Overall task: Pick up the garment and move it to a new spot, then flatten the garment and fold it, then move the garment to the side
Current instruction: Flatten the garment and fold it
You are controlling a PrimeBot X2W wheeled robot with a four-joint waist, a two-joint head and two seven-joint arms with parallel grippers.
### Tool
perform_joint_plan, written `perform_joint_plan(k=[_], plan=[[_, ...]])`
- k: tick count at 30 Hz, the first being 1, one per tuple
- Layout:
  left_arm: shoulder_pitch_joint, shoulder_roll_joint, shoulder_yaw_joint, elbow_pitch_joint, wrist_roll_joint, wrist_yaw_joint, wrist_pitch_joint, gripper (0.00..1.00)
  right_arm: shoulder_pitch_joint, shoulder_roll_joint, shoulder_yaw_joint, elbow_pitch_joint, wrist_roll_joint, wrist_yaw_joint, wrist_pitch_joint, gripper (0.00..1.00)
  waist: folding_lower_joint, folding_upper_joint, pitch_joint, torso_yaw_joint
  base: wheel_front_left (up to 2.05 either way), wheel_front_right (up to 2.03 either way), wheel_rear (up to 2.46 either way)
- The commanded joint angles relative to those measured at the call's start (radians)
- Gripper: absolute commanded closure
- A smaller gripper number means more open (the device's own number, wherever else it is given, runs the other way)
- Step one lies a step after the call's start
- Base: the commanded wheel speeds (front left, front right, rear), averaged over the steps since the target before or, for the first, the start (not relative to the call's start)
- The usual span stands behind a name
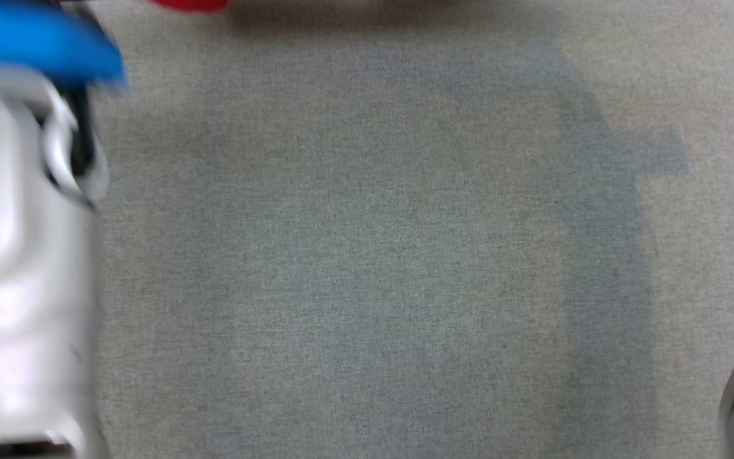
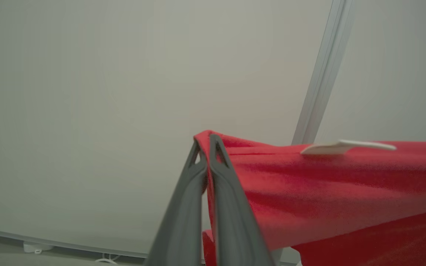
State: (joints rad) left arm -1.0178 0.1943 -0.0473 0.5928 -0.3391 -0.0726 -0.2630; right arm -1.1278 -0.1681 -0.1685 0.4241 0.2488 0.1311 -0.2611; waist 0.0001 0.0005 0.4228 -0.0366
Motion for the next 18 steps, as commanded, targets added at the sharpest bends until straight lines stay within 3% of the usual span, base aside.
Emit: perform_joint_plan(k=[1,3,8,18], plan=[[0.103,-0.025,0.031,0.019,-0.007,-0.011,-0.002,1.0,0.13,0.002,0.005,-0.02,0.048,-0.001,-0.006,1.0,-0.0001,-0.0005,-0.011,0.0,0.0,0.0,0.0],[0.27,-0.078,0.067,0.042,-0.015,-0.028,-0.002,1.0,0.341,0.021,0.034,-0.046,0.121,-0.001,-0.006,1.0,-0.0001,-0.0005,-0.038,-0.004,0.0,0.0,0.0],[0.499,-0.127,0.118,0.053,-0.021,-0.048,-0.002,1.0,0.64,0.042,0.072,-0.079,0.205,0.0,-0.006,1.0,-0.0001,-0.0005,-0.098,-0.013,0.0,0.0,0.0],[0.805,-0.141,0.094,0.061,-0.09,-0.048,-0.003,1.0,0.984,0.068,0.138,-0.023,0.211,0.0,-0.006,1.0,-0.0001,-0.0005,-0.275,-0.033,0.0,0.0,0.0]])
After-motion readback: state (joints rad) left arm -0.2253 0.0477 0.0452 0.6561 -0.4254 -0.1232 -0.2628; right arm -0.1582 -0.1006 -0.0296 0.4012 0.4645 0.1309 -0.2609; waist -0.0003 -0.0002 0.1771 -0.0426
